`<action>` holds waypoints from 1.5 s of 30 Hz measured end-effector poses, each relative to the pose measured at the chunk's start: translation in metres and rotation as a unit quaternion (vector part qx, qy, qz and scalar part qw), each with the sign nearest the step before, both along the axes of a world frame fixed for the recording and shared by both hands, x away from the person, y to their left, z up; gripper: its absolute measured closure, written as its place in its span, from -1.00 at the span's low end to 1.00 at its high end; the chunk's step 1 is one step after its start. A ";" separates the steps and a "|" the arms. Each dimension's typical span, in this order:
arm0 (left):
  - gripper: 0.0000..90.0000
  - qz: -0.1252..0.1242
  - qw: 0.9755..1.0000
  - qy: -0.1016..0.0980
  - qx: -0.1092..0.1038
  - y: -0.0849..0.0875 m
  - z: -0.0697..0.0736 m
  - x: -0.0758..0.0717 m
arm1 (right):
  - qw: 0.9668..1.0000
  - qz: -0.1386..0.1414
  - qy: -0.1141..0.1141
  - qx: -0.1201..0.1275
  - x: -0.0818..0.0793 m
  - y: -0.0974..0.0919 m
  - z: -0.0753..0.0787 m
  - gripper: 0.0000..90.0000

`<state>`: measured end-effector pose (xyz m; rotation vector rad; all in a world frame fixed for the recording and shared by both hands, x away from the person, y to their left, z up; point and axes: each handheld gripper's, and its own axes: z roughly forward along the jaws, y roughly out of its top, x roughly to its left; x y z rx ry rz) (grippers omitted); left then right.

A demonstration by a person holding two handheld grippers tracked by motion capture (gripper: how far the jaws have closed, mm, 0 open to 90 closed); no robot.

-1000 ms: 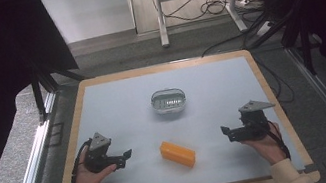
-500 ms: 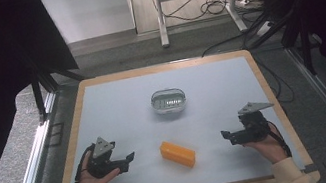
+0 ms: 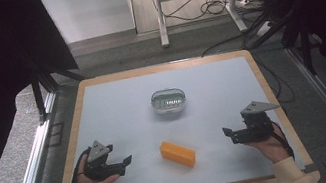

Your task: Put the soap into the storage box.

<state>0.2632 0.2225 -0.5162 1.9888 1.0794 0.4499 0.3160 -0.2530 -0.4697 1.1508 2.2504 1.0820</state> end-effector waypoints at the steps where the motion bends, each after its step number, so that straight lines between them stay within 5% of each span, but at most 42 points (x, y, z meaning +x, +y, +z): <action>1: -0.62 0.000 1.000 0.000 0.000 0.000 0.000 0.000 | 1.000 0.000 0.000 0.000 0.000 0.000 0.000 -0.78; 10: -0.63 -0.012 1.000 0.003 0.002 -0.002 -0.003 -0.002 | 0.999 0.044 0.018 -0.005 -0.003 0.011 0.011 -0.68; 30: -0.59 -0.022 0.999 0.012 0.021 -0.002 -0.006 0.001 | 0.996 0.080 0.017 -0.026 -0.016 0.031 0.033 -0.53; 45: -0.60 -0.022 0.999 0.017 0.024 -0.004 -0.008 0.002 | 0.991 0.120 0.029 -0.045 -0.016 0.054 0.038 -0.44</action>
